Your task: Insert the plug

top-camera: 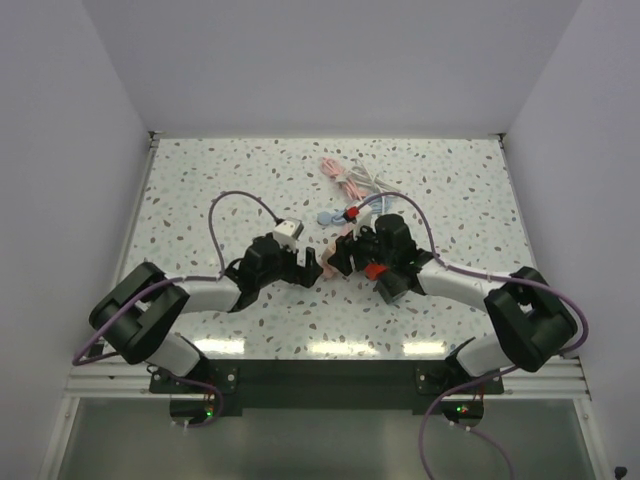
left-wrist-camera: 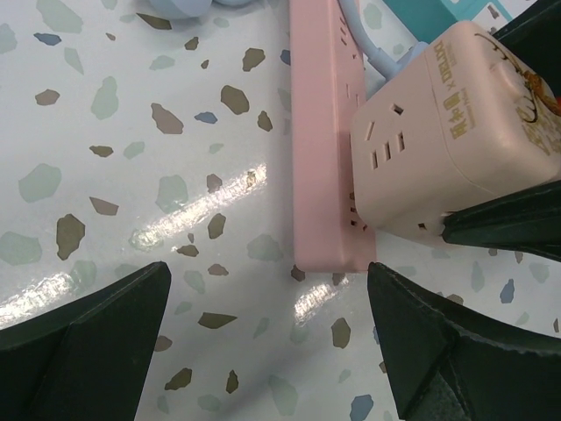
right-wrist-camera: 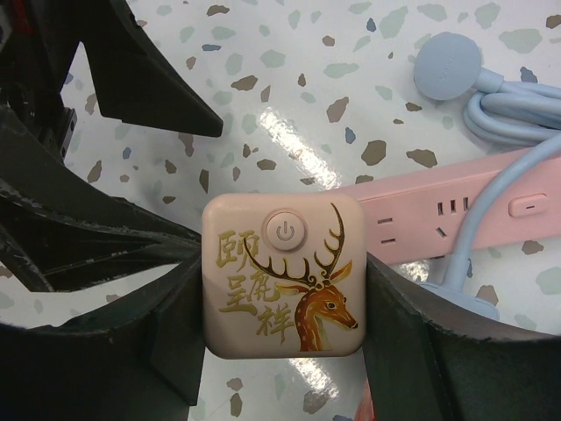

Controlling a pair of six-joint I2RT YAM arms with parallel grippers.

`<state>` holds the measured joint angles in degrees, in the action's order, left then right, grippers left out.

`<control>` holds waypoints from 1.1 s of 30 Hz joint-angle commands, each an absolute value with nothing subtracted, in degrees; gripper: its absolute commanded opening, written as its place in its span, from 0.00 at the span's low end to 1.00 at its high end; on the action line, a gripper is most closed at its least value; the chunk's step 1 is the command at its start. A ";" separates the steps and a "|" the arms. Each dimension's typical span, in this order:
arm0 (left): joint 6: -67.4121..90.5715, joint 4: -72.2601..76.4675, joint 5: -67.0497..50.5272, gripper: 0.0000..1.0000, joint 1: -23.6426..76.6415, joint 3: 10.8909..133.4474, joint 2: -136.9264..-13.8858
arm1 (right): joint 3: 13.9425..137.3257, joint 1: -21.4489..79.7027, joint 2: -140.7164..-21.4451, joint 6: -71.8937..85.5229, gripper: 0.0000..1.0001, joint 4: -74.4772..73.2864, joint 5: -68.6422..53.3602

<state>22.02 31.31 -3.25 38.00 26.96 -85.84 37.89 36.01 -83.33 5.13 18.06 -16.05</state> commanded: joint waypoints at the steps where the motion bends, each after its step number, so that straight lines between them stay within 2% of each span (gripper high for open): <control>1: 22.85 34.80 -3.96 1.00 37.79 27.68 -87.80 | 38.67 36.30 -84.20 5.89 0.00 19.25 -17.05; 8: 22.94 34.98 -0.27 1.00 37.53 28.48 -90.70 | 38.59 36.39 -84.20 5.98 0.00 19.51 -17.14; 22: 23.29 37.26 -5.18 0.92 34.89 29.09 -94.39 | 37.27 37.00 -80.51 6.59 0.00 19.51 -17.58; 33: 22.85 37.00 -5.98 0.88 34.37 27.42 -93.34 | 38.32 37.00 -84.46 7.12 0.00 22.67 -15.03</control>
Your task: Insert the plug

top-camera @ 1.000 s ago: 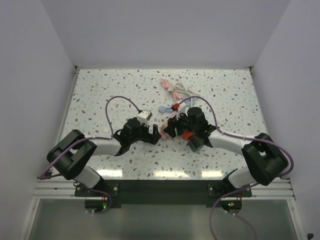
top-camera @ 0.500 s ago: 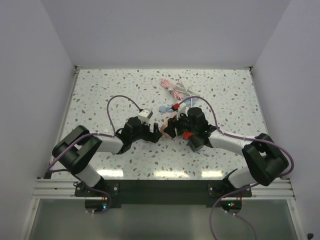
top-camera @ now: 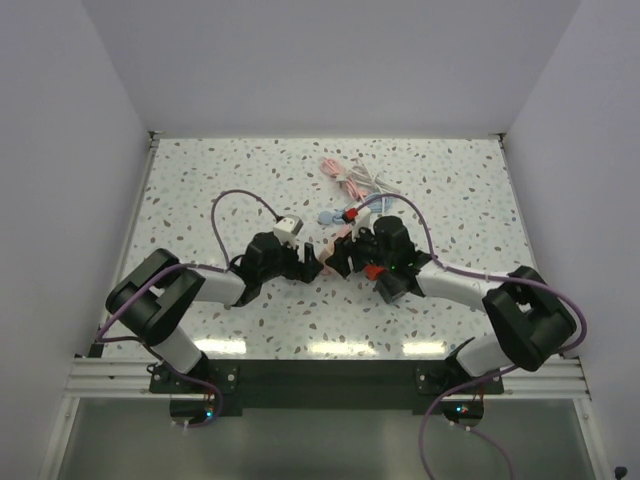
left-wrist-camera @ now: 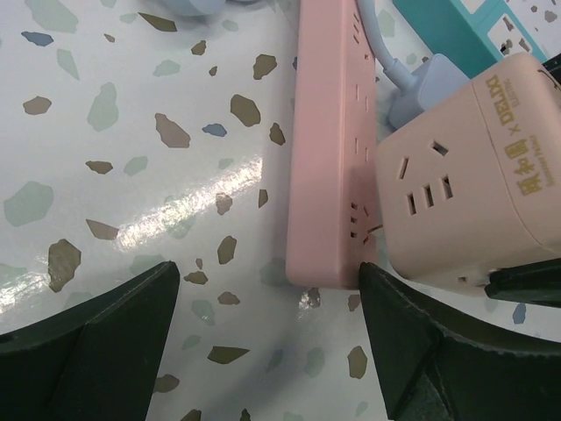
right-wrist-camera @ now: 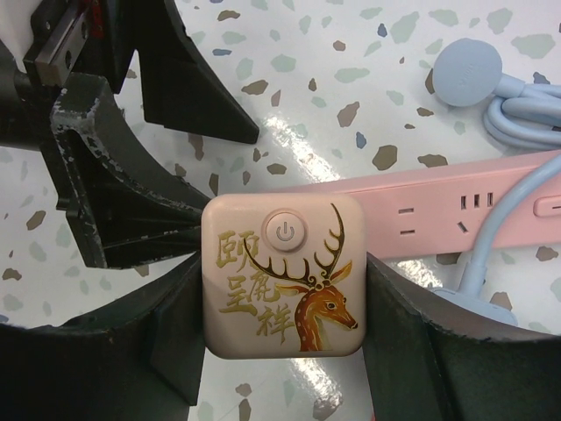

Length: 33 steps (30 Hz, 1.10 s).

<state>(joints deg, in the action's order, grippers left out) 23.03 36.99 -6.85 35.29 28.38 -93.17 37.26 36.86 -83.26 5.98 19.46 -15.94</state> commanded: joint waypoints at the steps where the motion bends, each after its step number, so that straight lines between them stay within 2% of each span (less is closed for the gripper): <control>1: 22.85 37.35 -6.59 0.88 34.10 27.25 -93.43 | 38.41 37.00 -84.98 7.12 0.00 23.20 -15.03; 5: 22.85 37.53 -7.91 0.82 33.84 26.98 -94.22 | 38.93 37.09 -86.13 7.29 0.00 24.96 -15.03; 8: 22.85 37.79 -8.61 0.72 33.66 26.72 -94.39 | 39.11 37.09 -86.40 7.21 0.00 25.40 -14.85; 11: 22.76 38.14 -9.49 0.68 33.40 26.54 -94.74 | 39.20 37.09 -86.84 7.03 0.00 25.84 -14.59; 20: 22.50 38.94 -11.95 0.59 33.31 27.16 -95.89 | 40.69 37.09 -89.82 6.94 0.00 27.51 -15.29; 33: 22.85 39.28 -12.13 0.53 32.61 25.14 -94.31 | 41.74 38.32 -92.46 3.08 0.00 24.17 -12.92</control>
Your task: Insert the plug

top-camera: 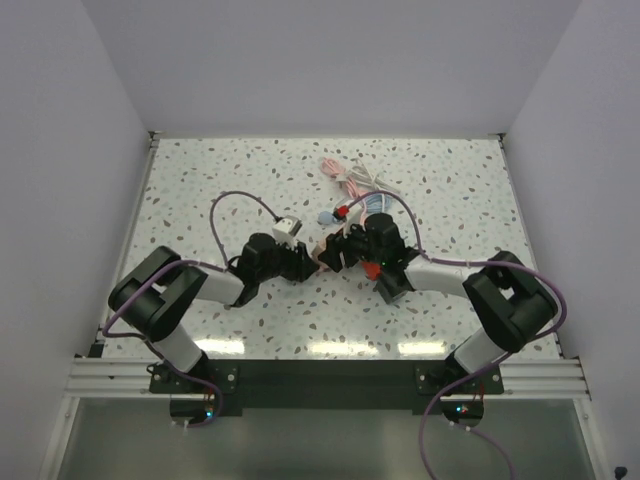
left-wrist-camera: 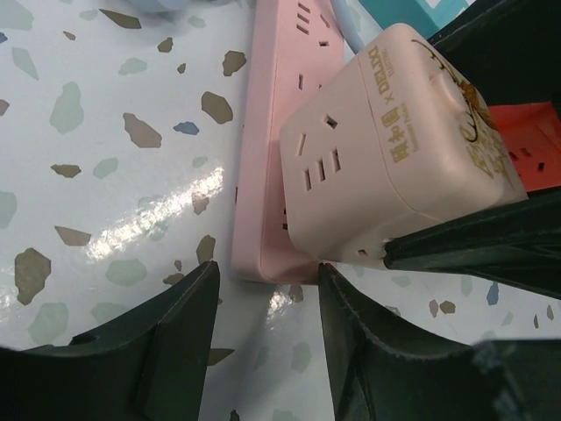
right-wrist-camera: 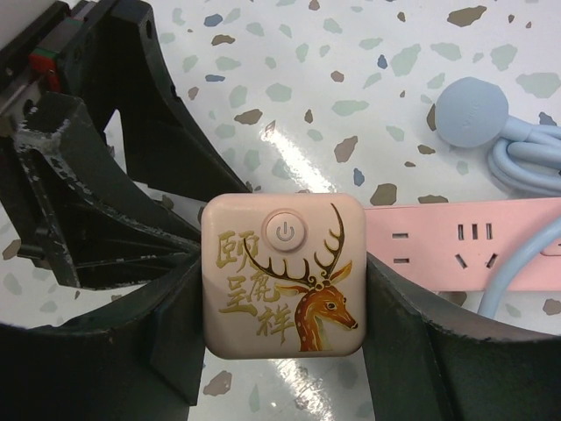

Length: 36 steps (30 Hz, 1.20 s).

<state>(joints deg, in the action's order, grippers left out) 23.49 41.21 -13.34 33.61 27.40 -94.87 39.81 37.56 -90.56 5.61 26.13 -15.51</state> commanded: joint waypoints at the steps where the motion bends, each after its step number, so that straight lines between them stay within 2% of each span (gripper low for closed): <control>1: 23.11 39.37 -11.69 0.53 32.61 24.09 -93.09 | 42.27 38.41 -93.33 2.90 0.00 23.47 -12.66; 10: 23.55 37.27 -5.99 0.56 31.38 20.04 -82.11 | 42.98 40.34 -95.53 1.67 0.00 21.27 -9.23; 17: 22.15 32.97 1.39 0.81 30.67 19.95 -72.26 | 45.44 43.24 -97.47 0.35 0.00 16.53 -4.13; 22: 20.92 30.32 1.67 0.90 27.78 21.18 -67.86 | 46.84 44.64 -99.84 0.26 0.00 13.72 -1.07; 25: 20.39 29.71 0.53 0.94 25.49 21.53 -66.28 | 46.50 45.44 -100.54 0.88 0.00 12.92 -0.18; 36: 20.65 31.29 -5.01 0.95 20.13 19.42 -63.46 | 38.59 47.11 -100.37 6.76 0.00 17.23 4.83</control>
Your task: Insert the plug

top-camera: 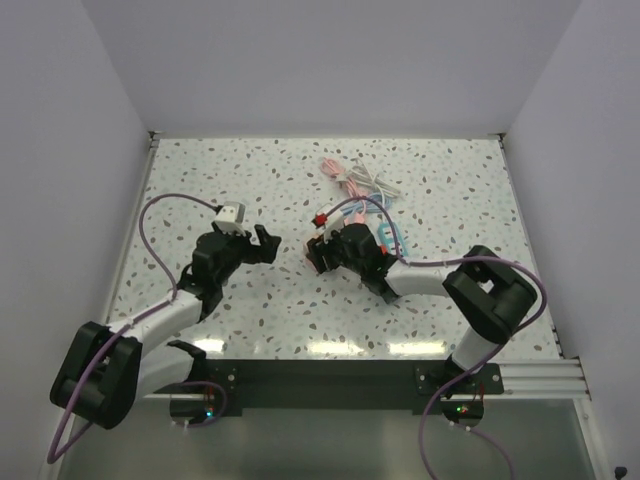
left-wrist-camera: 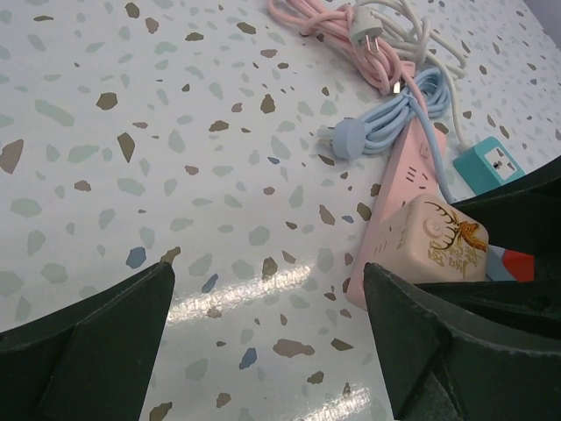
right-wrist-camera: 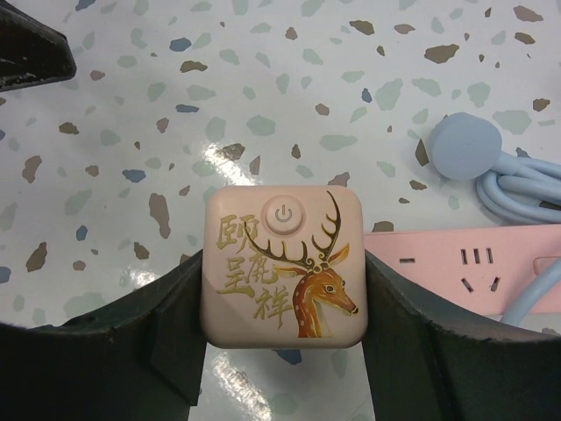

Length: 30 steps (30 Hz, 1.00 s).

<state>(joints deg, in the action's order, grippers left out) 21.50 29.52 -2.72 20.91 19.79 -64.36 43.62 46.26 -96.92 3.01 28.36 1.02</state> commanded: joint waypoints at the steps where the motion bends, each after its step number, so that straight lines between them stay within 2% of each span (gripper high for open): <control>1: 20.65 31.38 -5.18 0.95 20.04 19.34 -63.54 | 38.15 47.63 -100.72 6.94 0.00 17.31 5.18; 11: 20.83 31.38 -6.24 0.95 19.07 18.02 -61.70 | 37.44 48.78 -106.78 9.22 0.00 18.81 6.33; 30: 21.09 31.73 -7.47 0.94 18.90 16.70 -58.62 | 28.83 54.58 -112.23 18.54 0.00 22.23 10.81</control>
<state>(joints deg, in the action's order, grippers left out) 21.50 29.47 -6.20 19.49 16.97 -59.61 36.27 51.46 -103.07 8.69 48.53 13.58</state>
